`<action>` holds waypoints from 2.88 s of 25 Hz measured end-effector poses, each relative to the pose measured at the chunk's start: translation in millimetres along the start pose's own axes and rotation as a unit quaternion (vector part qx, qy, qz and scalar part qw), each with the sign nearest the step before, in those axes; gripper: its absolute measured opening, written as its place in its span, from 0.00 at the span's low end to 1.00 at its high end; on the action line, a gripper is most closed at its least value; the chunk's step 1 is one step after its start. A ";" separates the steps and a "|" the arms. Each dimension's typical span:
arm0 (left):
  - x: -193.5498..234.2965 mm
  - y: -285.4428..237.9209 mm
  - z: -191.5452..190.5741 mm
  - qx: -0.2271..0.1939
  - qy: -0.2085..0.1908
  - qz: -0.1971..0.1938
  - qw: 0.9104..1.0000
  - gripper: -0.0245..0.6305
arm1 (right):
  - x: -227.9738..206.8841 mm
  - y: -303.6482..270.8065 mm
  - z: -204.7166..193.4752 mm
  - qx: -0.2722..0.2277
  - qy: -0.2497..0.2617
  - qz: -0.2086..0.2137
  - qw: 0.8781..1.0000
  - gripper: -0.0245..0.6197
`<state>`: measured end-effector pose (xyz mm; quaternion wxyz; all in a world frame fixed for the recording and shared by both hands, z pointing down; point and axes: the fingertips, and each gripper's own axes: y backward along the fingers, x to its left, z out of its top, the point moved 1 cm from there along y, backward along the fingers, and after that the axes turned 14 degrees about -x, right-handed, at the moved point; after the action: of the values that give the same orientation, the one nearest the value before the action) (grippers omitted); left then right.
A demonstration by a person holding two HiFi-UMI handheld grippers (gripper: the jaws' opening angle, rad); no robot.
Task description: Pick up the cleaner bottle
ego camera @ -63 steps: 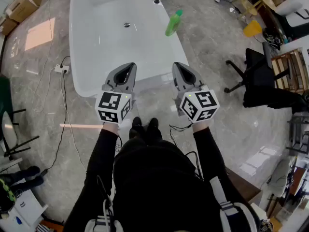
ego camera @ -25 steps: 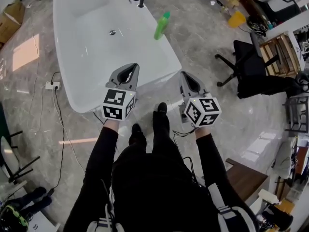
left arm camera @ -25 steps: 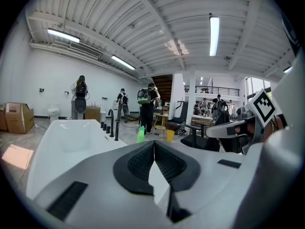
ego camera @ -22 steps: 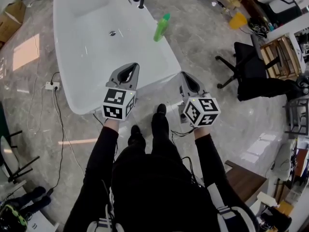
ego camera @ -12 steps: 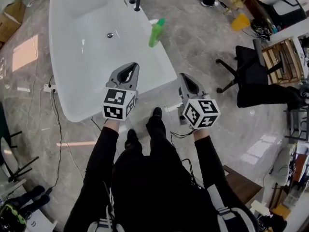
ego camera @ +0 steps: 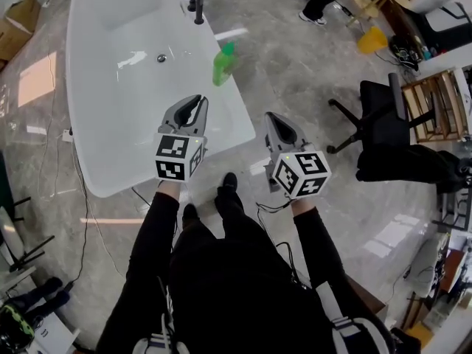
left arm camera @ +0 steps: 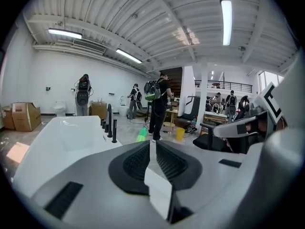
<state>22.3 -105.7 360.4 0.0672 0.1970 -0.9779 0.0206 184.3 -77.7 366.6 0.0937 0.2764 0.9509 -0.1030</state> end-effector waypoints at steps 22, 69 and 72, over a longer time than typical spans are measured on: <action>35.2 -99.1 -80.6 0.087 0.014 0.010 0.996 0.38 | -39.1 -75.0 -29.5 0.042 -0.010 0.040 0.998 0.04; 61.0 -196.5 -201.0 0.139 -0.024 -0.053 0.989 0.42 | -66.4 -173.6 -132.4 0.126 -0.010 0.032 0.992 0.04; 60.2 -198.6 -203.5 0.140 -0.025 -0.054 0.988 0.42 | -66.3 -174.7 -133.9 0.125 -0.012 0.031 0.992 0.04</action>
<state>69.5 -298.1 573.0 0.0155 0.2579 -0.9546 0.1483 127.9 -222.4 536.0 0.0728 0.3142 0.9204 -0.2211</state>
